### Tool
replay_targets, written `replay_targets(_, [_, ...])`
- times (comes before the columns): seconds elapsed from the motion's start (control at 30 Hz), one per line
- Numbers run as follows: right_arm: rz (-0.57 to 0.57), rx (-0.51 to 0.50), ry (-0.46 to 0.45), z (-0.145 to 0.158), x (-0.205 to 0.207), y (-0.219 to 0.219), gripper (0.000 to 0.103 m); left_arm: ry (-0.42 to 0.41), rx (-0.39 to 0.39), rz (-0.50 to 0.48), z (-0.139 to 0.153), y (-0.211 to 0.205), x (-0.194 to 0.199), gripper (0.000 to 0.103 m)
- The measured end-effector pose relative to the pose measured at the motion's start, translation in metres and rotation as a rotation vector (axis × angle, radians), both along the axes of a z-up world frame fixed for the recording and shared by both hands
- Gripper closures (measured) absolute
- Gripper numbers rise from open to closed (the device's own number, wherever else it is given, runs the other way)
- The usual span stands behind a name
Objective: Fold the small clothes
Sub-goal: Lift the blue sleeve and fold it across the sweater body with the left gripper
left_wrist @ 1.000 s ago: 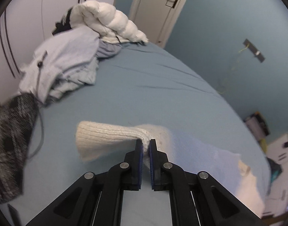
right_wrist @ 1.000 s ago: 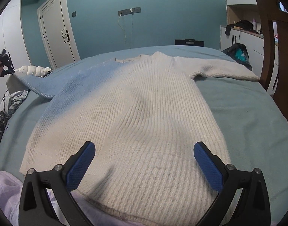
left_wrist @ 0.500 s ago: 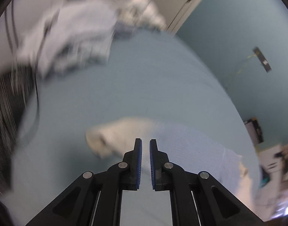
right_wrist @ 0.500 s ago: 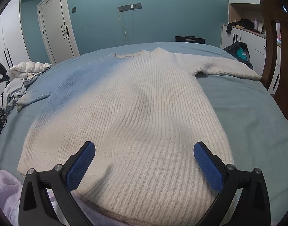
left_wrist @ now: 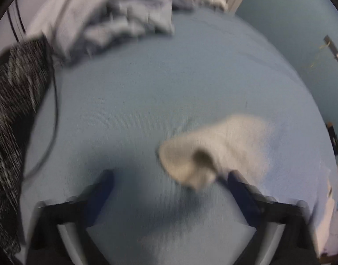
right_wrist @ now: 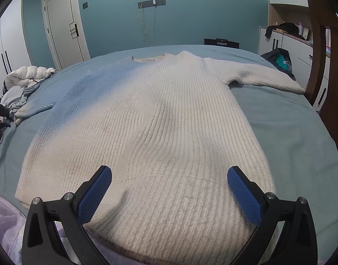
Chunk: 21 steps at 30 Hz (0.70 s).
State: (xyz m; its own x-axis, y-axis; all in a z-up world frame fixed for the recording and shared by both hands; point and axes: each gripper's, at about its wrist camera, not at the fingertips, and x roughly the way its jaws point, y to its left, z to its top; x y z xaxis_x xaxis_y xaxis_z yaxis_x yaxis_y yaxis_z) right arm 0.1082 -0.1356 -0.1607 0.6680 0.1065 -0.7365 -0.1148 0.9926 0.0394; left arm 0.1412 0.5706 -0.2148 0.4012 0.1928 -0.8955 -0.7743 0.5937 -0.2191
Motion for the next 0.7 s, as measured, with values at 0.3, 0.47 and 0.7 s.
replay_targets(0.3, [0.002,-0.027,0.02,-0.002,0.0,0.006,0.001,0.173,0.219,-0.275,-0.014,-0.016,0.029,0.008])
replay_targets(0.47, [0.001,-0.051,0.038,-0.004,0.003,0.011,0.001,0.248,0.166,-0.395,-0.04,-0.009,0.056,0.007])
replay_targets(0.7, [-0.002,-0.071,0.044,-0.003,0.002,0.015,0.001,0.229,0.237,-0.314,0.009,-0.023,0.089,0.086])
